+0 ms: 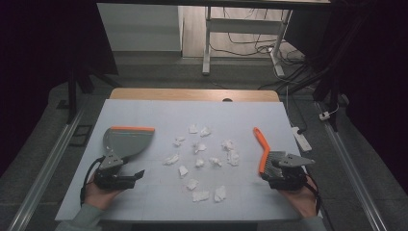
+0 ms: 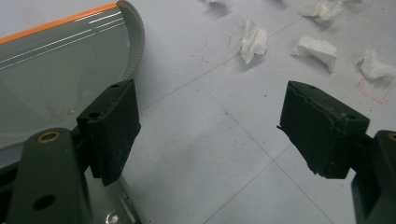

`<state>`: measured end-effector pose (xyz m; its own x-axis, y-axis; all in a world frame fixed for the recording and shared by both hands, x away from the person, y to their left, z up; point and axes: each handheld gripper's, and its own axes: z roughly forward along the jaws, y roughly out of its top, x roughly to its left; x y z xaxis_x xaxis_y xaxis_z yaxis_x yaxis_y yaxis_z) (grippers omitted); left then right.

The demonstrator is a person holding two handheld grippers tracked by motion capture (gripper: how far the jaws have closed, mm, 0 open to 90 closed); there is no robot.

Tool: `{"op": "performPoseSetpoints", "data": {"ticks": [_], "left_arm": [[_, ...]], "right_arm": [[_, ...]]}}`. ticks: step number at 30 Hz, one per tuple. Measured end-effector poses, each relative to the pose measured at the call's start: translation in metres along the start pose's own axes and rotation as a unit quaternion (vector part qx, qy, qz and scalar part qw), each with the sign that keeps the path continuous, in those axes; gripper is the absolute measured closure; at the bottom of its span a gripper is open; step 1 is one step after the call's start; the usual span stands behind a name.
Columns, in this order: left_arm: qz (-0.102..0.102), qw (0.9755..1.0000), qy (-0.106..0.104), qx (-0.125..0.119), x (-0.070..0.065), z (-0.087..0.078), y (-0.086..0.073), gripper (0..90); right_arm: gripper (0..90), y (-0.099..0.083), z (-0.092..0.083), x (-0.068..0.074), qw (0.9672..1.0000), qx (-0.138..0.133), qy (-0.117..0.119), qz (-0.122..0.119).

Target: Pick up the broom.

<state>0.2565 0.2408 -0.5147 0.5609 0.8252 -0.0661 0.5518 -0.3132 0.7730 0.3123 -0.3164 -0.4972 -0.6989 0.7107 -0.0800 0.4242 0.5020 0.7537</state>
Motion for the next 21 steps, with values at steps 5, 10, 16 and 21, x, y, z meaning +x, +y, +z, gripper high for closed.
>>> {"op": "performPoseSetpoints", "data": {"ticks": [5, 10, 16, 21], "left_arm": [[0.001, 1.0, 0.0, 0.001, 0.0, 0.0, -0.0002, 20.7], [0.001, 1.0, 0.001, 0.0, 0.0002, 0.0, -0.0003, 20.7], [0.002, 1.0, 0.001, 0.0, 0.0001, 0.0003, -0.0001, 20.7], [0.0, 1.0, 0.004, -0.001, 0.0006, 0.0006, 0.0, 20.7]], "right_arm": [[32.2, -0.0006, 0.0009, 0.0009, 1.0, 0.006, -0.002, 0.0], [32.3, -0.0001, 0.0004, 0.0002, 1.0, 0.006, -0.006, 0.003], [32.4, 0.0005, -0.0004, 0.0003, 0.9999, 0.009, -0.009, 0.001], [32.5, 0.0048, -0.002, 0.0031, 0.9998, 0.01, -0.016, -0.008]]}}
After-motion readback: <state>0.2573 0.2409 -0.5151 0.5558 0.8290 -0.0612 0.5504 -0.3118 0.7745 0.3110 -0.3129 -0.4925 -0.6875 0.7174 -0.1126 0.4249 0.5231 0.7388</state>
